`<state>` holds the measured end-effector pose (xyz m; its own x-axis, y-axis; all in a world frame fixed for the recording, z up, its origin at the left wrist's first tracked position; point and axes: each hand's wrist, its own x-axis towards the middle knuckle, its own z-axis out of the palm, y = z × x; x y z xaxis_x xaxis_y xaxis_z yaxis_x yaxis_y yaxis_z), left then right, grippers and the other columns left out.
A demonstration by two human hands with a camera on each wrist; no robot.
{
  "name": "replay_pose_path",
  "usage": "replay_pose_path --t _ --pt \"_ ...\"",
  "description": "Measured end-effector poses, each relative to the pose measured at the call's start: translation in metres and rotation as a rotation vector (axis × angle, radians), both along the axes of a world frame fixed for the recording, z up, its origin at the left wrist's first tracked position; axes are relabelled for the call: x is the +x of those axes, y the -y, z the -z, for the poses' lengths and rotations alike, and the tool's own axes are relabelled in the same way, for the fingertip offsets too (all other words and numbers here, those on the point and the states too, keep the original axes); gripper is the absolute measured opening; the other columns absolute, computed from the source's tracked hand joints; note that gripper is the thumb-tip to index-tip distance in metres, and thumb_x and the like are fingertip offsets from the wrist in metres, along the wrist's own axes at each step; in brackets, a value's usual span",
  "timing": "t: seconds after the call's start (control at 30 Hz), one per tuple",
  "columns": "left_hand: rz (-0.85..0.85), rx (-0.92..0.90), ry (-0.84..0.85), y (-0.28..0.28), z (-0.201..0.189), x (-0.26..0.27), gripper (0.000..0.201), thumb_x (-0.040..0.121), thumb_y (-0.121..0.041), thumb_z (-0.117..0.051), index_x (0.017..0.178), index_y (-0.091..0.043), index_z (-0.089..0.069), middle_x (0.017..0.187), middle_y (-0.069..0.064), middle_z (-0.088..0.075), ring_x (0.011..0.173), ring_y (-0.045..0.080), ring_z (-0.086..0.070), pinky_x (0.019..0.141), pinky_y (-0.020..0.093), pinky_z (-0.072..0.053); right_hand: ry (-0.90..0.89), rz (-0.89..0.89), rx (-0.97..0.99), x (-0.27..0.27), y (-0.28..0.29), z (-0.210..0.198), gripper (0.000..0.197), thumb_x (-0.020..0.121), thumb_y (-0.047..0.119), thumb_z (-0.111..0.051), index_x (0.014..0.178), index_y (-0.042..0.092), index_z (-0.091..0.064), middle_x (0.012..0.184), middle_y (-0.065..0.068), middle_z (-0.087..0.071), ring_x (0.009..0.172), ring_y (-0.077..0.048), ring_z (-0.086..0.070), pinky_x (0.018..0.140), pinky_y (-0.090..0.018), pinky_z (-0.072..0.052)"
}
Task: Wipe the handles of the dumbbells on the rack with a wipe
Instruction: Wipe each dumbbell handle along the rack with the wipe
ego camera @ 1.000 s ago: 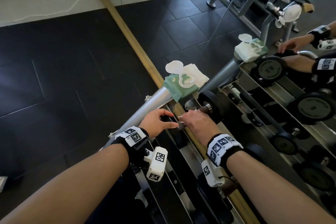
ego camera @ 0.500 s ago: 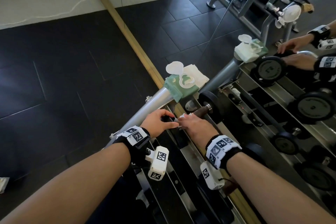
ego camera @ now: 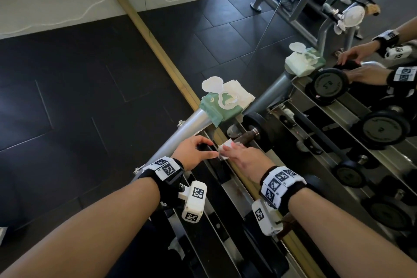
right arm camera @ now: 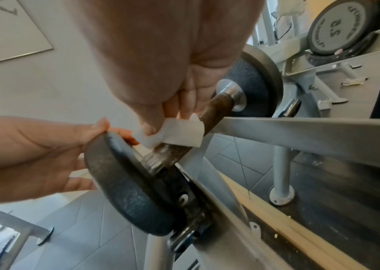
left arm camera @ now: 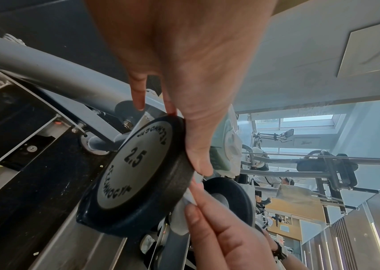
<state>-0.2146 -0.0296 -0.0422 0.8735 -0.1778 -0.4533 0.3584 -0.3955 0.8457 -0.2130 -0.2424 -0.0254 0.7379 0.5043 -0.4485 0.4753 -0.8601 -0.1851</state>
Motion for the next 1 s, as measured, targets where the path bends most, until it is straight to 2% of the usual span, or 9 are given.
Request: replay_pose_path --t 0.13,0.23,0.33,0.43,0.57,0.7,0.87,0.93,1.0 --pt "0.015 0.017 0.002 0.000 -0.001 0.000 0.037 0.077 -0.042 -0.080 0.109 -0.029 -0.066 0.105 -0.005 -0.065 0.095 0.016 -0.060 0.094 0.038 -0.051 0.183 0.184 0.082 0.015 0.014 -0.009 0.044 0.100 0.005 -0.039 0.135 0.031 -0.046 0.128 -0.005 -0.061 0.102 -0.026 -0.067 0.087 -0.039 -0.056" --pt "0.018 0.024 0.014 0.000 -0.001 0.001 0.036 0.078 -0.041 -0.079 0.109 -0.028 -0.067 0.104 -0.005 -0.066 0.098 0.015 -0.061 0.092 0.032 -0.050 0.198 0.355 0.092 0.019 0.019 -0.011 0.037 0.102 0.009 -0.038 0.134 0.026 -0.049 0.129 -0.003 -0.061 0.113 -0.028 -0.064 0.095 -0.039 -0.052" --pt "0.020 0.026 0.029 0.001 -0.002 0.001 0.036 0.078 -0.039 -0.079 0.110 -0.026 -0.067 0.103 -0.004 -0.067 0.094 0.014 -0.062 0.083 0.026 -0.050 0.183 0.360 0.087 0.006 0.006 -0.006 0.042 0.101 0.006 -0.039 0.139 0.022 -0.047 0.143 -0.004 -0.050 0.124 -0.026 -0.057 0.096 -0.034 -0.047" --pt "0.035 0.019 0.038 0.001 -0.002 0.002 0.038 0.078 -0.036 -0.080 0.111 -0.023 -0.068 0.107 0.000 -0.068 0.098 0.020 -0.064 0.092 0.036 -0.052 0.161 0.219 0.022 -0.013 -0.009 0.000 0.049 0.098 0.005 -0.037 0.145 0.021 -0.037 0.147 -0.009 -0.043 0.120 -0.029 -0.057 0.090 -0.037 -0.049" --pt "0.052 0.025 0.027 0.000 0.000 0.005 0.038 0.077 -0.037 -0.081 0.110 -0.024 -0.068 0.107 0.001 -0.068 0.100 0.021 -0.064 0.096 0.041 -0.051 0.120 0.267 0.074 -0.007 -0.004 -0.005 0.044 0.098 0.009 -0.035 0.138 0.025 -0.046 0.139 -0.008 -0.053 0.112 -0.034 -0.061 0.093 -0.043 -0.050" --pt "0.084 0.045 -0.005 -0.002 0.002 0.009 0.038 0.077 -0.042 -0.080 0.110 -0.027 -0.067 0.107 0.000 -0.068 0.099 0.019 -0.065 0.095 0.039 -0.052 0.146 0.429 0.055 0.008 0.002 -0.007 0.039 0.098 0.008 -0.037 0.132 0.022 -0.049 0.133 -0.008 -0.058 0.110 -0.034 -0.062 0.095 -0.043 -0.050" --pt "0.095 0.029 -0.039 -0.001 0.000 0.014 0.037 0.075 -0.036 -0.083 0.106 -0.023 -0.068 0.102 0.001 -0.072 0.085 0.014 -0.071 0.082 0.026 -0.056 0.147 0.451 0.092 -0.013 -0.019 0.003 0.044 0.099 0.007 -0.036 0.140 0.021 -0.043 0.151 -0.005 -0.039 0.122 -0.028 -0.057 0.100 -0.038 -0.045" --pt "0.111 0.036 -0.042 -0.001 -0.001 0.017 0.034 0.075 -0.032 -0.084 0.104 -0.020 -0.069 0.100 0.002 -0.071 0.076 0.009 -0.070 0.070 0.018 -0.056 0.107 0.469 0.083 -0.023 -0.026 0.004 0.047 0.098 0.009 -0.041 0.143 0.024 -0.041 0.144 -0.007 -0.049 0.118 -0.031 -0.060 0.098 -0.040 -0.049" --pt "0.154 0.081 -0.029 -0.001 -0.001 0.022 0.033 0.075 -0.032 -0.084 0.102 -0.019 -0.070 0.101 0.002 -0.071 0.079 0.009 -0.069 0.071 0.017 -0.055 0.076 0.475 0.076 -0.031 -0.027 0.004 0.045 0.098 0.012 -0.044 0.141 0.027 -0.042 0.128 -0.010 -0.062 0.108 -0.031 -0.064 0.093 -0.041 -0.052"
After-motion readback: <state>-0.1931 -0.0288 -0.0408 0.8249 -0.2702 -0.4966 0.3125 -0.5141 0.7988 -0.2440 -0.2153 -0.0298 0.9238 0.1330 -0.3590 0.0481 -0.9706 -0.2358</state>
